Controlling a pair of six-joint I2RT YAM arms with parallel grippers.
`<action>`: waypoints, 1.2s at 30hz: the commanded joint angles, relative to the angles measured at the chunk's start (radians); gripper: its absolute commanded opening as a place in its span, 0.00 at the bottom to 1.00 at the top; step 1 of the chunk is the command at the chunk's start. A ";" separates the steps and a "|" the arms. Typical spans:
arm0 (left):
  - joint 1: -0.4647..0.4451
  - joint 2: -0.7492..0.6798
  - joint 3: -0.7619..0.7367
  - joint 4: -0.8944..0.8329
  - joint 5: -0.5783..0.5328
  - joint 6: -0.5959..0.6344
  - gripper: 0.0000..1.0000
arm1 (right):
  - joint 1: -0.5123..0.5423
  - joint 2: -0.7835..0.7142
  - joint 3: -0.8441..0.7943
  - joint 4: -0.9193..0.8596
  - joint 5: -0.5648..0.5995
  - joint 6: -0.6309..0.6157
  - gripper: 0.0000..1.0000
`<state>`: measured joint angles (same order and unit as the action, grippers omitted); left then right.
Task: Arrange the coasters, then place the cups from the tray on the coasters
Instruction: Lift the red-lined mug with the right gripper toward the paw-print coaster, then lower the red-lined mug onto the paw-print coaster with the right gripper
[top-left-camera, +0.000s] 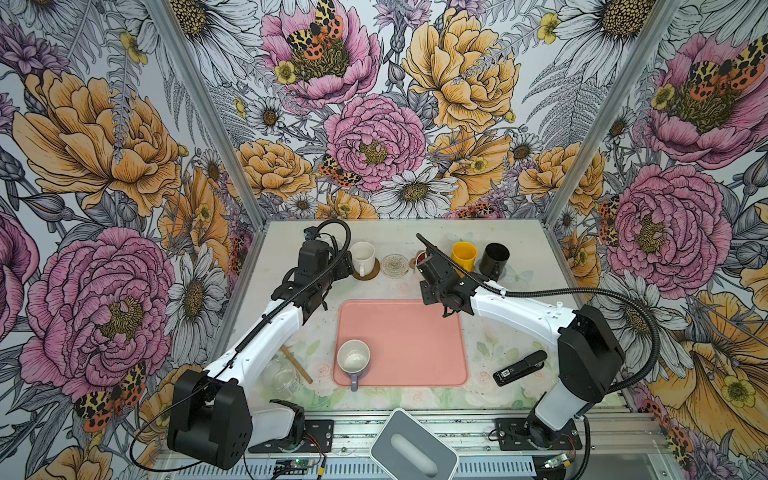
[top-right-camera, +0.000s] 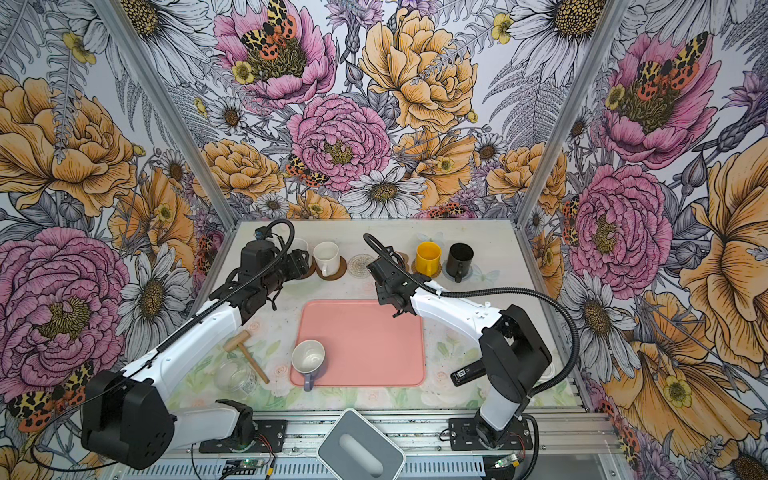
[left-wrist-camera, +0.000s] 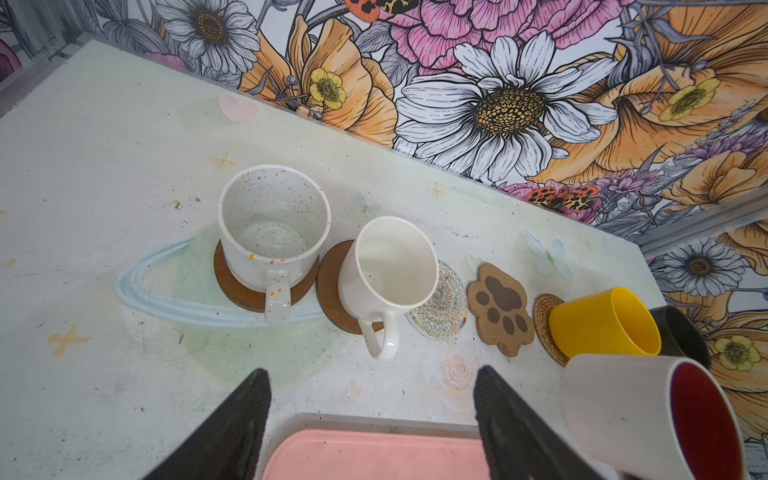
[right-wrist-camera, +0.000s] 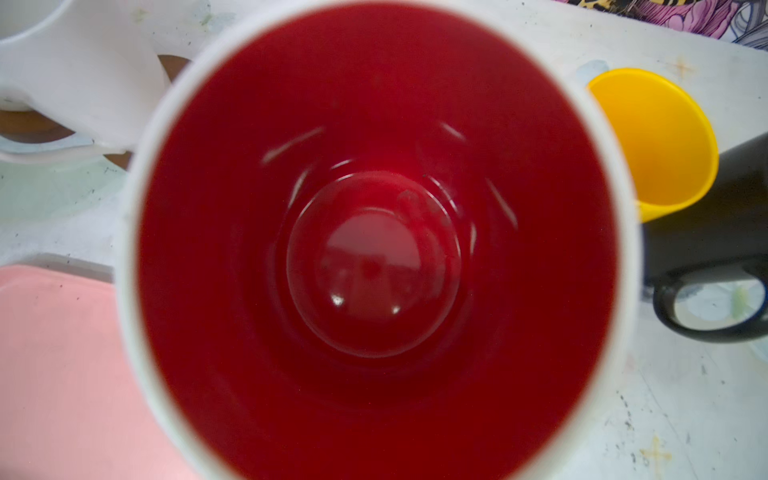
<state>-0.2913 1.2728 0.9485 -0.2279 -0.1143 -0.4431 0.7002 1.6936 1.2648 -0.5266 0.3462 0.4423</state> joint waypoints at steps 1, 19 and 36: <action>0.011 0.011 0.024 -0.001 0.006 0.015 0.79 | -0.027 0.031 0.097 0.100 -0.002 -0.051 0.00; 0.020 0.034 0.035 -0.004 0.002 0.020 0.79 | -0.140 0.287 0.333 0.108 -0.093 -0.058 0.00; 0.025 0.031 0.032 -0.008 -0.002 0.017 0.79 | -0.184 0.390 0.372 0.109 -0.111 -0.025 0.00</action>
<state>-0.2771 1.3029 0.9577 -0.2356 -0.1146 -0.4423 0.5224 2.0834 1.5890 -0.4843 0.2283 0.4026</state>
